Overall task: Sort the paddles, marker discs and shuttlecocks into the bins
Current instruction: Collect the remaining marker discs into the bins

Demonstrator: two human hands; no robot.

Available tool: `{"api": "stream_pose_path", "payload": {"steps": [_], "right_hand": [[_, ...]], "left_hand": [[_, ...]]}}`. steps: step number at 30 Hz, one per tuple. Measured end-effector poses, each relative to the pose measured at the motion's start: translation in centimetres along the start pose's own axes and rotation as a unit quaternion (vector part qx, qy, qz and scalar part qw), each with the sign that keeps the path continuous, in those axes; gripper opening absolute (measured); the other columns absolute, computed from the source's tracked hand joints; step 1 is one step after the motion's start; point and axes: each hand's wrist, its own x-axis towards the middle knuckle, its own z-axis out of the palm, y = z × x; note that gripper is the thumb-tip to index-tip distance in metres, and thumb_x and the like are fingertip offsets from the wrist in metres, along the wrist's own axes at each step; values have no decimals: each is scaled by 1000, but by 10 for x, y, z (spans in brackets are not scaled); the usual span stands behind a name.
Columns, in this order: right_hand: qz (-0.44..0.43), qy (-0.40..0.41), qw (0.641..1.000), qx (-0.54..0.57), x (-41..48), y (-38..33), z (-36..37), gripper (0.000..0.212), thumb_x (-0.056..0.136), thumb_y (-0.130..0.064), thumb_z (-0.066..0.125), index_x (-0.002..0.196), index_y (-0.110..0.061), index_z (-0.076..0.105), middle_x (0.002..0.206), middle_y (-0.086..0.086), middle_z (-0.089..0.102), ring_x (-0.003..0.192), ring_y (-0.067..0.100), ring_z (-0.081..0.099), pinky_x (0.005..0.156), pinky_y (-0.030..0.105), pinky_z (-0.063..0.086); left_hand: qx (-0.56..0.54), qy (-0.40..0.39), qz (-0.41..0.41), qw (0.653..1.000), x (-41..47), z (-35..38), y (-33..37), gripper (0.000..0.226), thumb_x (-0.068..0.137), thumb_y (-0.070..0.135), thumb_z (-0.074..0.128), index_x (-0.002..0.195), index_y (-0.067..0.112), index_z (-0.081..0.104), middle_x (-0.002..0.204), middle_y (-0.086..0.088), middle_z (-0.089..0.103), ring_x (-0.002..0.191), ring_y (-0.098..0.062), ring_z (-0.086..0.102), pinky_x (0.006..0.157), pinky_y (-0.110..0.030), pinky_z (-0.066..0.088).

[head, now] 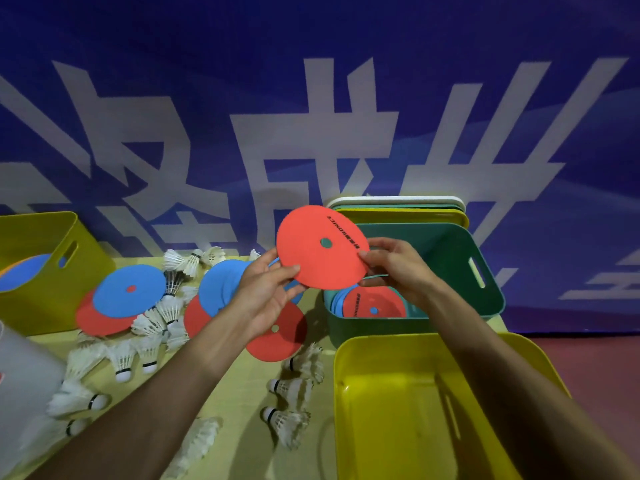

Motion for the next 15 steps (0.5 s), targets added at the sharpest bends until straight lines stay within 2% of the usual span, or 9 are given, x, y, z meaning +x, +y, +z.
{"api": "stream_pose_path", "payload": {"steps": [2,7,10,15], "right_hand": [[-12,24,1000,-5,-4,0,-4,29,88,-4,62,117,-5,58,84,13,64,64,19,60,52,29,58],[-54,73,996,6,-12,-3,-17,27,85,4,64,109,-9,61,73,11,61,57,21,57,48,28,57],[-64,124,990,3,-11,0,-32,30,84,5,63,110,-10,63,70,7,64,51,15,60,45,26,54],[-42,218,974,-54,5,19,-56,31,86,2,62,116,-9,63,83,11,69,60,20,67,53,30,57]], "left_hand": [[46,6,7,999,-1,3,0,34,89,-10,51,117,9,57,98,-4,72,93,-20,69,79,-37,59],[131,13,1,991,-2,10,3,32,90,-4,56,120,6,57,101,-7,72,93,-23,70,75,-34,59],[160,15,5,987,-5,11,7,30,90,-3,55,117,11,58,101,-8,72,91,-26,71,78,-36,59],[192,27,15,981,-9,-4,13,27,93,1,53,117,10,61,107,-10,71,90,-25,71,79,-37,58]]}}
